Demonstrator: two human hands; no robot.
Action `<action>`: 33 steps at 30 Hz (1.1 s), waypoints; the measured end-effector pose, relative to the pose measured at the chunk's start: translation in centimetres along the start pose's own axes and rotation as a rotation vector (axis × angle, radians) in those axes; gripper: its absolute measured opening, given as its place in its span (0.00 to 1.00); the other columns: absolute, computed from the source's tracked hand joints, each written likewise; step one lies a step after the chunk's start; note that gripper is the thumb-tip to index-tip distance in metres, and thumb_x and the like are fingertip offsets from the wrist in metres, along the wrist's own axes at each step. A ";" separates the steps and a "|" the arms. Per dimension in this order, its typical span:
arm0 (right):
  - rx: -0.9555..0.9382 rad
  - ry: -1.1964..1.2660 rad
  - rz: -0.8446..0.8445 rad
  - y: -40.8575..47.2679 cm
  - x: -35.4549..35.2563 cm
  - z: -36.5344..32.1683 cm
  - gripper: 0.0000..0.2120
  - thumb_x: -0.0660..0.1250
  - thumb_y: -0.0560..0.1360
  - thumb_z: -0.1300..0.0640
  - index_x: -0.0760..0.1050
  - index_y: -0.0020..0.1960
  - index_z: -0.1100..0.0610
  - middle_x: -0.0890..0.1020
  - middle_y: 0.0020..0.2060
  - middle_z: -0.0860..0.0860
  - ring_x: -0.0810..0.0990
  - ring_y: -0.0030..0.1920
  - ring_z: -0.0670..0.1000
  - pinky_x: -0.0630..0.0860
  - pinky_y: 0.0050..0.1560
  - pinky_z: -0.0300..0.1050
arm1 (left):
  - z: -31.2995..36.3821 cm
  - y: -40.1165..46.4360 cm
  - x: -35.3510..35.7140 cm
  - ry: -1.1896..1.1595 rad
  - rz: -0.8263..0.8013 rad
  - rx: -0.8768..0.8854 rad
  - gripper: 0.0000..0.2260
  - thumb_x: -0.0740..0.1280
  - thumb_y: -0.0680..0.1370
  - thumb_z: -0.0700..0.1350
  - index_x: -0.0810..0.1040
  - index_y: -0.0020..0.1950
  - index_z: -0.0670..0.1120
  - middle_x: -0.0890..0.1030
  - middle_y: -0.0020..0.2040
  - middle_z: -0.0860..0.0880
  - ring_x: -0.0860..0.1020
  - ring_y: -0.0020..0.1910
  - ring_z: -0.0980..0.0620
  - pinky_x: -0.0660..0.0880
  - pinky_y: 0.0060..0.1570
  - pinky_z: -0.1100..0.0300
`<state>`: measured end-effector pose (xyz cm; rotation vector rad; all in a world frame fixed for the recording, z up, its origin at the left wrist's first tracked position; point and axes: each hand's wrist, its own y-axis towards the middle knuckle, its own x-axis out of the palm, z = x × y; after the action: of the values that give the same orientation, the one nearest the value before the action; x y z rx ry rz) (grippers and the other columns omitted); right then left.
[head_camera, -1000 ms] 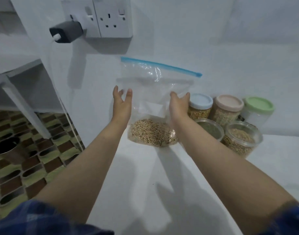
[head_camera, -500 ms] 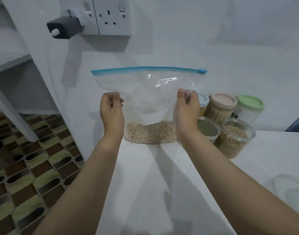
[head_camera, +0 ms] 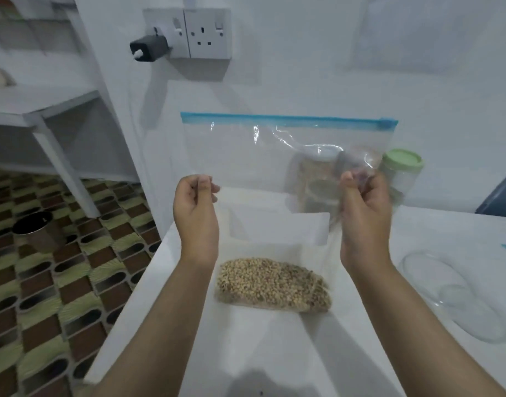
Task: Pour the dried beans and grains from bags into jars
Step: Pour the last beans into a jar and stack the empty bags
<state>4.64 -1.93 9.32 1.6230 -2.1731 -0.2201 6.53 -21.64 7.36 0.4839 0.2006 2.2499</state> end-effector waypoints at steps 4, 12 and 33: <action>-0.005 -0.010 0.012 -2.2 -3.9 -1.7 0.08 0.65 0.80 0.58 0.71 0.44 0.48 0.70 0.38 0.46 0.68 0.39 0.45 0.67 0.47 0.43 | 1.2 -4.5 0.4 0.012 0.007 -0.021 0.08 0.61 0.83 0.42 0.74 0.45 0.49 0.77 0.39 0.53 0.73 0.38 0.58 0.71 0.43 0.65; -0.046 -0.035 -0.076 -5.4 -6.6 -3.4 0.09 0.63 0.81 0.62 0.71 0.47 0.48 0.74 0.39 0.41 0.73 0.39 0.37 0.69 0.47 0.31 | 2.4 -10.5 0.7 0.220 0.078 0.035 0.12 0.61 0.83 0.47 0.68 0.67 0.53 0.71 0.59 0.61 0.71 0.56 0.69 0.68 0.54 0.73; -0.670 -0.402 -0.212 -6.1 -7.7 -7.0 0.06 0.63 0.81 0.57 0.79 0.52 0.57 0.77 0.43 0.38 0.78 0.44 0.49 0.75 0.46 0.51 | 8.9 -14.7 6.8 0.456 -0.176 0.634 0.07 0.66 0.80 0.52 0.83 0.54 0.57 0.67 0.71 0.54 0.60 0.72 0.52 0.55 0.70 0.54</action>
<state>14.71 4.32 11.56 1.4737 -1.8595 -1.2801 16.19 -6.97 12.97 0.2472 1.1643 2.0608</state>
